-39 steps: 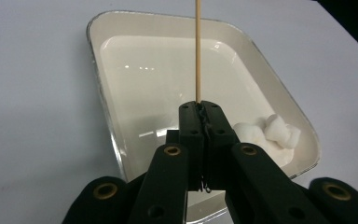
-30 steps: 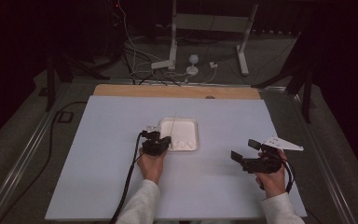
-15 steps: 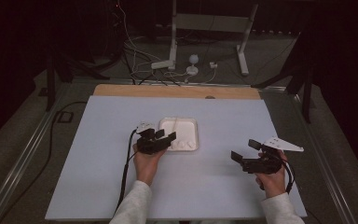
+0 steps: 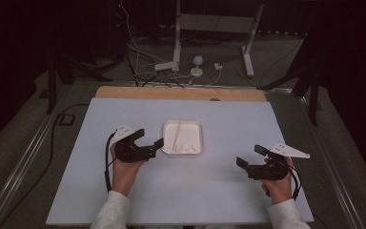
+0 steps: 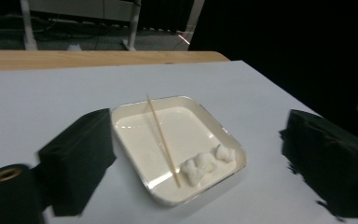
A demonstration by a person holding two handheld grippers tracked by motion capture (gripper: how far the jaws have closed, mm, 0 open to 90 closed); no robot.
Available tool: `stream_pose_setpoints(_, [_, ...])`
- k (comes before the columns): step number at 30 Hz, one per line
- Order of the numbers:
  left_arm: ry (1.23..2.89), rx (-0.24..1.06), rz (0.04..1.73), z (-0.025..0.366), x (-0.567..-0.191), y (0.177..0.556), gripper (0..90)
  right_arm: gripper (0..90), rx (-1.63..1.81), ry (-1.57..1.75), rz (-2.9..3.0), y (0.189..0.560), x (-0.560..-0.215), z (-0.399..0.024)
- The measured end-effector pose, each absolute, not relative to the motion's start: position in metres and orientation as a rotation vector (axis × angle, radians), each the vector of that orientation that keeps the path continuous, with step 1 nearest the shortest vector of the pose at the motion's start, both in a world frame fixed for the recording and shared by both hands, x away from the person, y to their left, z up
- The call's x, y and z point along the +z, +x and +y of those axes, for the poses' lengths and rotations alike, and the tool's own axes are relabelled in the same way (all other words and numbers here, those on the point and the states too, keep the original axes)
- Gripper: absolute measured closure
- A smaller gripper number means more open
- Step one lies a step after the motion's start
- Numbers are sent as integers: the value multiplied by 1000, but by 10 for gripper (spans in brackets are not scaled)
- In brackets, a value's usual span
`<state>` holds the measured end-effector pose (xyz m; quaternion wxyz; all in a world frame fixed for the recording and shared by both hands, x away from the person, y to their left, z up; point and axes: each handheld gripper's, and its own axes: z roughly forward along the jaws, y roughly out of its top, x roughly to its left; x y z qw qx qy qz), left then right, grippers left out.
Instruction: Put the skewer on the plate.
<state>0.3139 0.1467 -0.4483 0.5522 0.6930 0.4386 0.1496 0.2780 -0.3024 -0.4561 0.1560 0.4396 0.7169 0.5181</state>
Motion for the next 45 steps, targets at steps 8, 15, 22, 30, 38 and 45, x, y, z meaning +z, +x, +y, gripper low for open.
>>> stream_pose_setpoints(8, [1629,419,963,174,-445,295,5,0,1485,1232,2040,273,-459,-303])
stream_pose_setpoints(15, [1646,506,942,192,-448,282,5,0,1463,1197,2040,270,-461,-301])
stream_pose_setpoints(22, [1630,507,943,207,-457,273,6,0,1460,1168,2037,268,-462,-299])
stream_pose_setpoints(30, [1605,549,951,216,-459,268,6,0,1456,1155,2027,268,-465,-300])
stream_pose_setpoints(38, [1572,588,978,227,-465,264,6,0,1457,1165,2003,268,-467,-300])
stream_pose_setpoints(45, [1575,622,984,232,-466,263,6,0,1452,1197,1967,269,-469,-306])
